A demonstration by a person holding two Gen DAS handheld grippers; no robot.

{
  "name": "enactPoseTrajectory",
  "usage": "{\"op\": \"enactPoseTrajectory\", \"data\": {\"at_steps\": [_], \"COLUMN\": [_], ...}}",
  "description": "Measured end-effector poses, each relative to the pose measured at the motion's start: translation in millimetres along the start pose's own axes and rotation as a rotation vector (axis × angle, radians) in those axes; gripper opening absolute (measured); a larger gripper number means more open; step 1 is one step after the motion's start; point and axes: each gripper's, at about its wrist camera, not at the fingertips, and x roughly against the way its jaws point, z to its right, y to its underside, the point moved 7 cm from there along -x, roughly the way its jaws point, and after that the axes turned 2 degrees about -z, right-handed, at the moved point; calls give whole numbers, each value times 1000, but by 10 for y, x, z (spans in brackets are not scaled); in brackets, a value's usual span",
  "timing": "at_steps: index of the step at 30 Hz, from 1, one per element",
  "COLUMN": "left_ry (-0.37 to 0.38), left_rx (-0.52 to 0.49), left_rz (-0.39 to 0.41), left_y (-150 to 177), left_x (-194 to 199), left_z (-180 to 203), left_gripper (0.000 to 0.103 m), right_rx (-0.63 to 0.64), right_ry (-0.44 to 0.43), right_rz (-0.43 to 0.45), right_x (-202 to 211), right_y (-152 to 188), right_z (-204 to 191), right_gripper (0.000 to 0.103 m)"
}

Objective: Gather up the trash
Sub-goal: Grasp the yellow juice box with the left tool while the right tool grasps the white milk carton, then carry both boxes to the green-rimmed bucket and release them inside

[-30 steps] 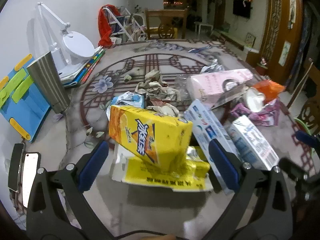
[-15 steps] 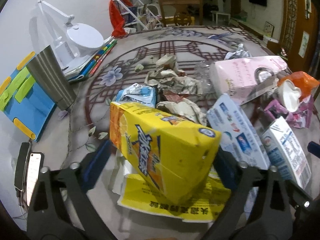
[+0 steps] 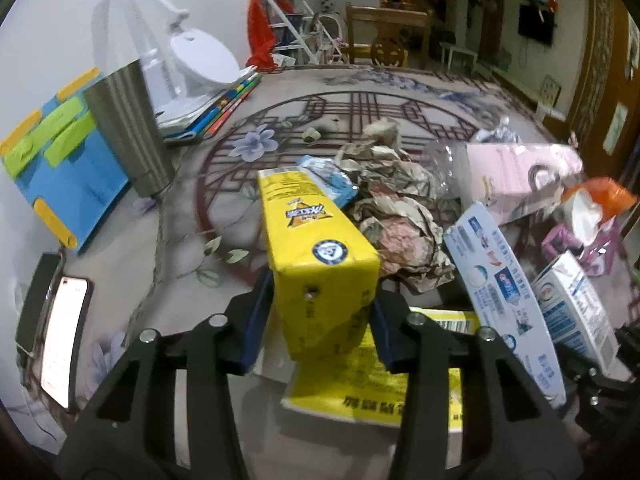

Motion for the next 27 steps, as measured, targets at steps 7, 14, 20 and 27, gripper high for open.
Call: {"op": "enactPoseTrajectory", "data": {"at_steps": [7,14,20,27], "left_ry": [11,26,51,155], "left_rx": [57,65,12,-72], "left_rz": [62,131,182,182], "left_y": [-51,-180,-234,-220], "left_x": [267,571,860,1045], "left_z": [-226,-294,-168,188], "left_gripper": [37,36,36,37], "right_rx": [27,4,-17,-77], "right_ry": [4,-23,-36,-42], "right_rz": [55,109,164,203], "right_x": [207,442,671,895], "right_y": [2,6,-26,-16], "right_z": [-66,-52,-22,156], "right_gripper": [38,37,37,37]}}
